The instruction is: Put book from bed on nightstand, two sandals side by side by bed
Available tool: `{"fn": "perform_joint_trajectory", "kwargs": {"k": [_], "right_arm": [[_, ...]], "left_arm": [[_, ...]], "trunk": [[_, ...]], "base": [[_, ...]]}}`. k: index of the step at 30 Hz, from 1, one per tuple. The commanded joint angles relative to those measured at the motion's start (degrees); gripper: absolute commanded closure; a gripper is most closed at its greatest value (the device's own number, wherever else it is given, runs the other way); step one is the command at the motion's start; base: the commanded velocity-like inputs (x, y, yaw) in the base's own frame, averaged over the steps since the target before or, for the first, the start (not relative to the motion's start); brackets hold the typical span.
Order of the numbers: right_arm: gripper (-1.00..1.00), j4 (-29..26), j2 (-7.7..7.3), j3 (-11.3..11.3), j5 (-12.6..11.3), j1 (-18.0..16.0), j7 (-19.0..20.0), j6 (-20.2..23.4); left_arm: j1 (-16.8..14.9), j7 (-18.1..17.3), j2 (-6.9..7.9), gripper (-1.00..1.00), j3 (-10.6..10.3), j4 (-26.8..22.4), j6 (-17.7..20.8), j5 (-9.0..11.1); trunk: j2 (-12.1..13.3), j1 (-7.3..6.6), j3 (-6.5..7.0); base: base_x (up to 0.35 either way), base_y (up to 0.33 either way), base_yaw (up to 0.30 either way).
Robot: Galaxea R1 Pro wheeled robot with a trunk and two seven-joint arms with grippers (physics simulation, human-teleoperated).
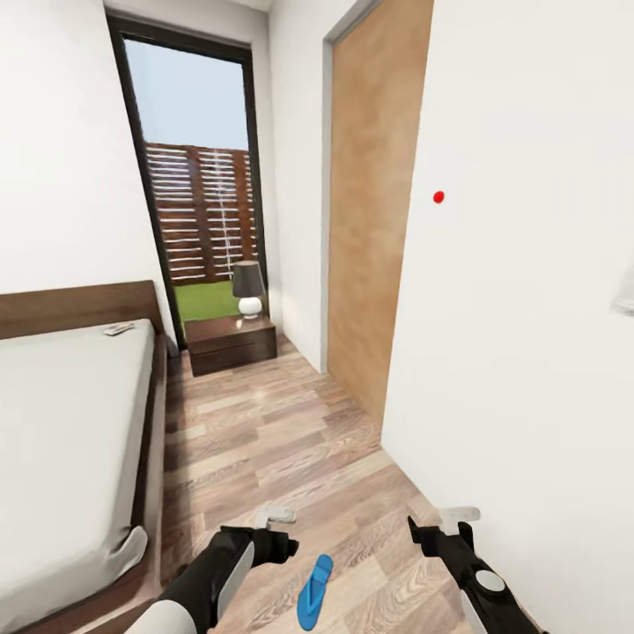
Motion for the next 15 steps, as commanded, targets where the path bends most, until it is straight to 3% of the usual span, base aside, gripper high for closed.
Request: {"fn": "perform_joint_trajectory", "kwargs": {"k": [1, 11, 15], "right_arm": [[-1.00, 0.0, 0.00, 0.0, 0.0, 0.0, 0.2, 0.0], [-1.00, -0.1, -0.05, 0.1, 0.2, 0.0, 0.3, 0.0], [-1.00, -1.4, -0.05, 0.6, 0.3, 0.0, 0.3, 0.0]], "left_arm": [[0.0, 0.0, 0.05, -1.00, -0.1, -0.1, 0.3, 0.3], [-0.1, 0.3, -0.06, -1.00, -1.2, -0.1, 0.5, 0.4], [-2.4, 0.7, -0.22, -1.00, -1.2, -1.5, 6.8, 0.6]], "trunk": [[0.0, 0.03, -0.01], [-3.2, 1.79, -0.95], [-4.8, 2.67, -1.63]], "base": [[0.335, 0.027, -0.262], [0.037, 0.002, -0.197], [0.002, 0.000, -0.034]]}}
